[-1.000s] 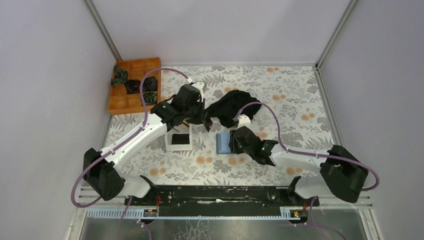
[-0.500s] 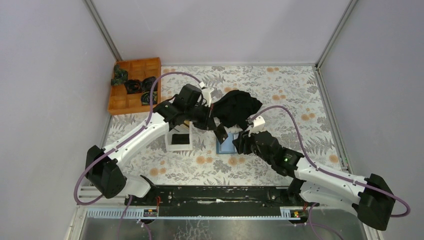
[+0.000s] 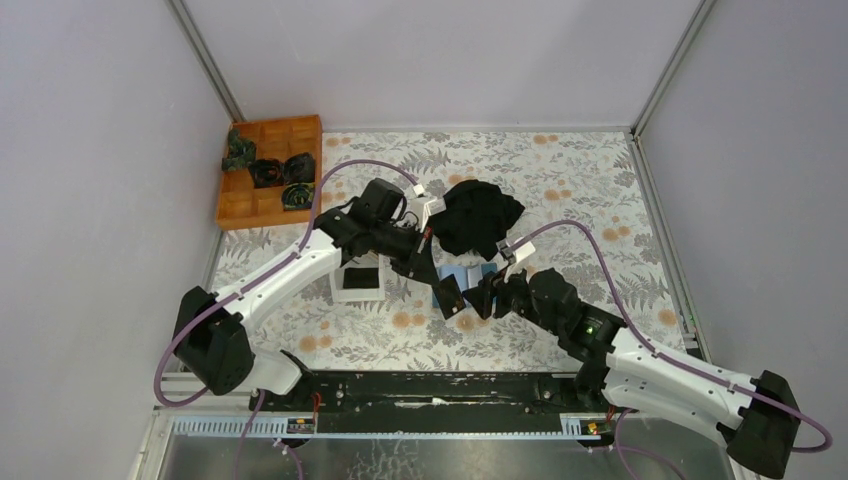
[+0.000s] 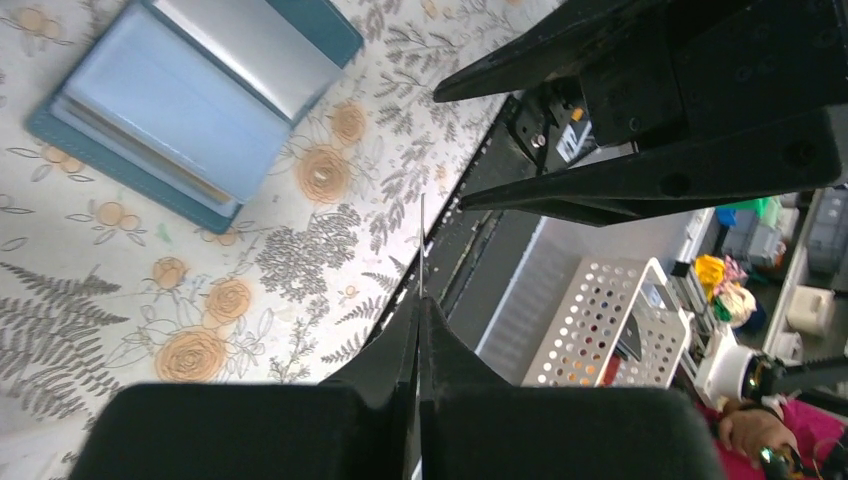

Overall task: Put the credit cards into the card holder
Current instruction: Pick up the credit card from the storage box.

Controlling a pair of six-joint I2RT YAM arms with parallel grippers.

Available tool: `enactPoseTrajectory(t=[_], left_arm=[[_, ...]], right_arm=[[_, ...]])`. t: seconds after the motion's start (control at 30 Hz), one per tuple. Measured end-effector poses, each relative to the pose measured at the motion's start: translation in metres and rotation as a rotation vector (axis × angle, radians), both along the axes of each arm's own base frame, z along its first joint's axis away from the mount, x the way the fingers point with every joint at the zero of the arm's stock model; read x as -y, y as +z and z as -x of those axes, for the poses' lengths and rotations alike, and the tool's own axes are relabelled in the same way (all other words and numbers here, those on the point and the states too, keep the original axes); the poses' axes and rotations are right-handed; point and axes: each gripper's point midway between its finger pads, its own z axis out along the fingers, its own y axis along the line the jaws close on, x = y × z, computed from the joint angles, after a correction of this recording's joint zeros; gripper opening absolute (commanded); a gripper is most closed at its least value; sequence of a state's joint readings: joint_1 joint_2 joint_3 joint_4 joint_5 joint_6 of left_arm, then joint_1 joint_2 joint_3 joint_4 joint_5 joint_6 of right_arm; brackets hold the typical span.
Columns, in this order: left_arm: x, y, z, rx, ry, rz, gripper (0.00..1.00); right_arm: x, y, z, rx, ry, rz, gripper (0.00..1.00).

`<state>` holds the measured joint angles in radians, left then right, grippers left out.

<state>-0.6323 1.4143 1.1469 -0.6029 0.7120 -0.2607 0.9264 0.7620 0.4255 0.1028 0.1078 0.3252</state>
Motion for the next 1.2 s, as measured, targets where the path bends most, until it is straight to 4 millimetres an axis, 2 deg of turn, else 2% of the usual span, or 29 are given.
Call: enactPoseTrajectory(t=[0.53,0.77,1.2], left_arm=[[0.003,0.021,0.023,-0.001,-0.154,0.137,0.00],[0.005,0.024,0.031,-0.005,-0.208,0.185,0.00],[0.001,0.030,0.033,0.001,-0.240,0.291,0.00]], right_arm=[[-0.015,0.007,0.034,-0.029,0.187,-0.101,0.57],[-0.022,0.012,0.042,-0.046,0.231,-0.166,0.51],[-0.025,0.028,0.047,-0.077,0.294,-0.313,0.01]])
